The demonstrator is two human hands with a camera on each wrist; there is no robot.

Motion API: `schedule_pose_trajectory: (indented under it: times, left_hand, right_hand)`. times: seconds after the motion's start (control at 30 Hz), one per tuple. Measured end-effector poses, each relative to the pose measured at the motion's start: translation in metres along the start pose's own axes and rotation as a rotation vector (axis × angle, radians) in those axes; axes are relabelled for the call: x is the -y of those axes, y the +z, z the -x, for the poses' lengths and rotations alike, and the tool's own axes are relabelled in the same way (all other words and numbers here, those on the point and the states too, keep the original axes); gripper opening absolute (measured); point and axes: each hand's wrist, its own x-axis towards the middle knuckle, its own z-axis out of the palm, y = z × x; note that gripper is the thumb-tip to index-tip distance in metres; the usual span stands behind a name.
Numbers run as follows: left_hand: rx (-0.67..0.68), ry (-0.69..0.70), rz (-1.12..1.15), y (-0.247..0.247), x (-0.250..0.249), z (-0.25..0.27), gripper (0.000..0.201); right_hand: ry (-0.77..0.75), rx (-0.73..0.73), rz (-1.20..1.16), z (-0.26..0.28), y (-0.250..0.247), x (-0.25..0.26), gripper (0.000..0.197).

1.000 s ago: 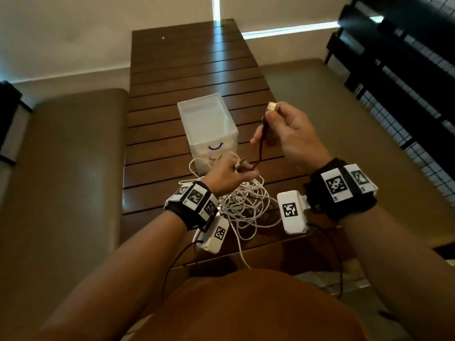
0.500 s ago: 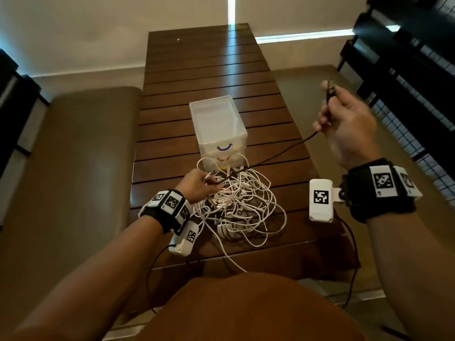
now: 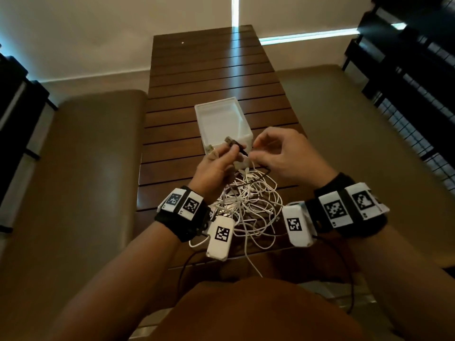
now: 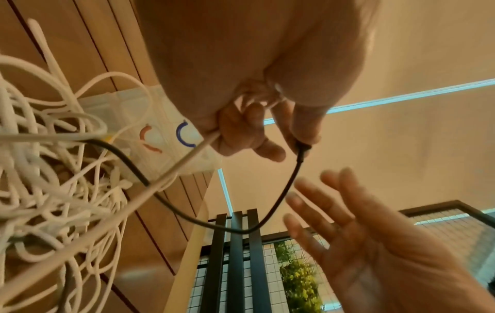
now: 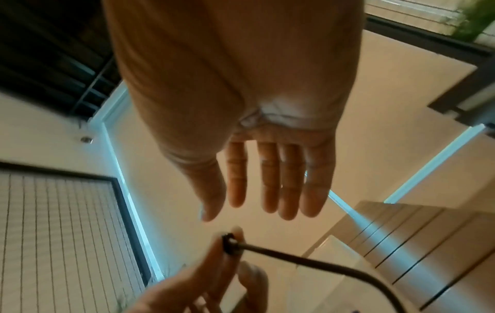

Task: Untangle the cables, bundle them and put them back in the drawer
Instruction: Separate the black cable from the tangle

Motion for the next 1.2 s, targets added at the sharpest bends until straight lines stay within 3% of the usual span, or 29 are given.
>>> schedule_pose_trajectory:
  times: [0.07, 0.13, 0.23, 0.3, 0.43, 0.57, 0.7, 0.77, 0.9, 0.97, 1.2]
  left_hand:
    - [0.006, -0.012, 0.053, -0.001, -0.003, 0.000, 0.019]
    - [0.024, -0.019, 0.096, 0.005, -0.008, 0.001, 0.020]
    - [-0.008, 0.010, 0.191, 0.012, -0.014, 0.001, 0.025]
    - [-0.037, 0.022, 0.260, 0.010, -0.018, 0.001, 0.028]
    - [-0.075, 0.088, 0.258, -0.003, -0.024, 0.000, 0.032]
    - [0.030, 0.027, 0.279, -0.003, -0.030, 0.003, 0.033]
    - [0.155, -0.023, 0.247, -0.002, -0.029, 0.004, 0.035]
    - [0.153, -0.032, 0.205, -0.003, -0.030, 0.002, 0.033]
    - [0.095, -0.053, 0.023, 0.003, -0.029, 0.002, 0.030]
    - [0.065, -0.055, -0.058, 0.005, -0.027, 0.003, 0.029]
    - [0.124, -0.089, -0.228, 0.001, -0.028, 0.011, 0.030]
  right_hand:
    - [-0.014, 0.019, -0.033, -0.005, -0.001, 0.003, 0.015]
    - [0.032, 0.146, -0.098, -0.007, 0.011, 0.000, 0.027]
    - [0.118, 0.314, -0.397, -0.002, 0.040, -0.009, 0.027]
    - [0.122, 0.290, -0.499, 0.001, 0.050, -0.017, 0.020]
    - [0.098, 0.268, -0.369, 0.007, 0.042, -0.032, 0.017]
    - [0.109, 0.296, -0.371, 0.004, 0.034, -0.042, 0.007]
    - [0.045, 0.303, -0.480, -0.001, 0.030, -0.030, 0.042]
    - [-0.012, 0.302, -0.572, -0.003, 0.029, -0.015, 0.045]
    - [-0.006, 0.064, -0.621, -0.017, 0.034, 0.004, 0.029]
    - [-0.020, 0.018, -0.571, -0.020, 0.034, 0.008, 0.022]
    - [0.011, 0.130, -0.483, -0.022, 0.027, 0.006, 0.015]
